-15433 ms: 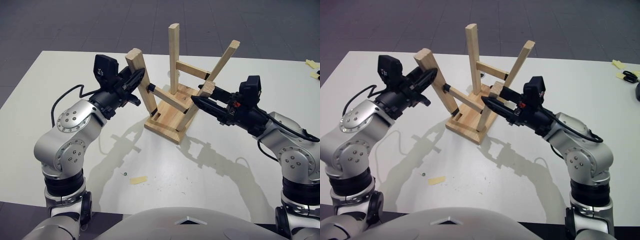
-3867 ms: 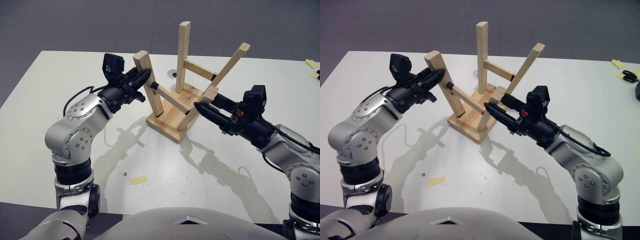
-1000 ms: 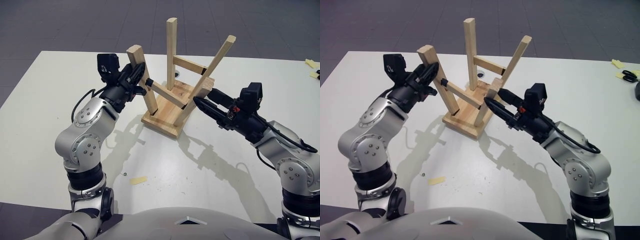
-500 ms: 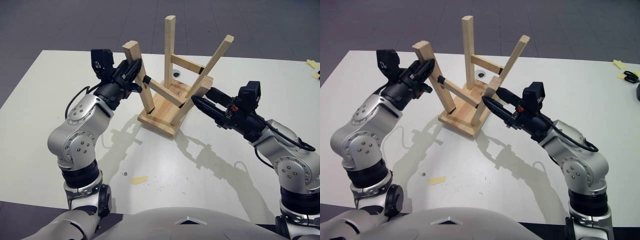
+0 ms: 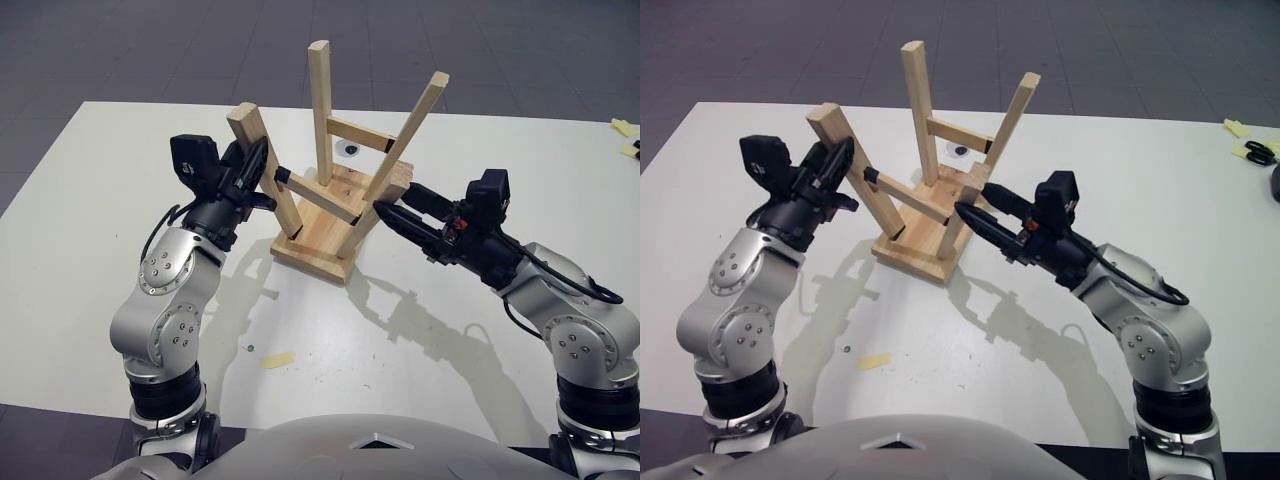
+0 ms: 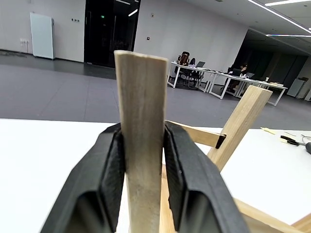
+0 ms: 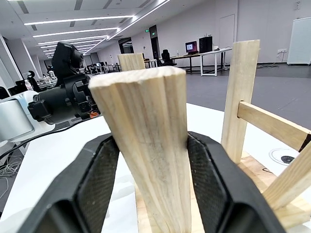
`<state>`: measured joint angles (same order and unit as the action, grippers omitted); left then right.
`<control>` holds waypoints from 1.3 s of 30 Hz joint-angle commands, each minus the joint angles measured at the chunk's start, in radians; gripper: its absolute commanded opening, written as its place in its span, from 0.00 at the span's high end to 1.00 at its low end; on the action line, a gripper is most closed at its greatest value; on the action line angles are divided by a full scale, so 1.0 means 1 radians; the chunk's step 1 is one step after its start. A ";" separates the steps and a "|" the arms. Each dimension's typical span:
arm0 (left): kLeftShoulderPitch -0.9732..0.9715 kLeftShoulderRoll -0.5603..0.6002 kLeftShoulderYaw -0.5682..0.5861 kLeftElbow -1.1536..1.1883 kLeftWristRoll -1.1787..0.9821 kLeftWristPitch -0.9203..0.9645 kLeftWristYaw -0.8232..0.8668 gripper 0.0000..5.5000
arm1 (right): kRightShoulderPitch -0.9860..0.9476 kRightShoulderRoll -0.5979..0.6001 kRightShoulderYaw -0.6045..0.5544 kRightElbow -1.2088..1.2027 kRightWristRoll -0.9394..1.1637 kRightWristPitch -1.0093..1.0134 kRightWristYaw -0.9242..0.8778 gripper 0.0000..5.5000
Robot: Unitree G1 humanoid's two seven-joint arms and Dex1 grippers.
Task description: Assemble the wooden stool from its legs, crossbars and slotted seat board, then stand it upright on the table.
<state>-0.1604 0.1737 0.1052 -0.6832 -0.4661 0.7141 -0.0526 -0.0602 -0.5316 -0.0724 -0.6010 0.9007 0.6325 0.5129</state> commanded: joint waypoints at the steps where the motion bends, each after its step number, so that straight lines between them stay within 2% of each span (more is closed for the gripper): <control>1: -0.080 0.034 0.011 -0.047 0.098 -0.084 0.038 0.81 | 0.017 -0.006 -0.005 0.019 -0.009 0.026 -0.009 0.60; 7: -0.068 0.023 -0.011 -0.012 0.112 -0.091 0.017 0.81 | -0.005 -0.001 -0.002 0.028 -0.006 0.030 -0.017 0.60; 8: -0.066 0.022 -0.011 -0.004 0.111 -0.091 0.014 0.81 | -0.011 0.000 -0.007 0.032 0.003 0.036 -0.021 0.54; 11: -0.069 0.019 -0.011 0.035 0.104 -0.097 0.001 0.81 | -0.043 -0.001 -0.042 0.040 0.081 0.073 -0.033 0.46; 15: -0.072 0.009 -0.003 0.105 0.084 -0.110 -0.024 0.81 | -0.104 -0.003 -0.132 0.058 0.344 0.135 -0.051 0.33; 18: -0.088 -0.004 0.018 0.132 0.016 -0.087 -0.061 0.81 | -0.191 -0.001 -0.216 0.123 0.607 0.127 -0.141 0.25; 22: -0.129 0.014 0.030 0.132 -0.093 -0.037 -0.135 0.81 | -0.290 -0.016 -0.265 0.220 0.720 0.100 -0.229 0.13; 26: -0.162 0.049 0.021 0.132 -0.154 0.000 -0.205 0.81 | -0.363 -0.021 -0.244 0.303 0.648 0.094 -0.249 0.02; 32: -0.211 0.083 -0.013 0.147 -0.202 0.030 -0.282 0.81 | -0.402 -0.015 -0.150 0.354 0.468 0.109 -0.152 0.02; 39: -0.198 0.093 -0.069 0.151 -0.146 0.005 -0.290 0.81 | -0.410 -0.009 0.009 0.391 0.197 0.090 -0.010 0.02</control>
<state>-0.3531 0.2602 0.0520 -0.5158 -0.6265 0.7530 -0.3389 -0.4646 -0.5453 -0.1146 -0.2055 1.1706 0.7280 0.4690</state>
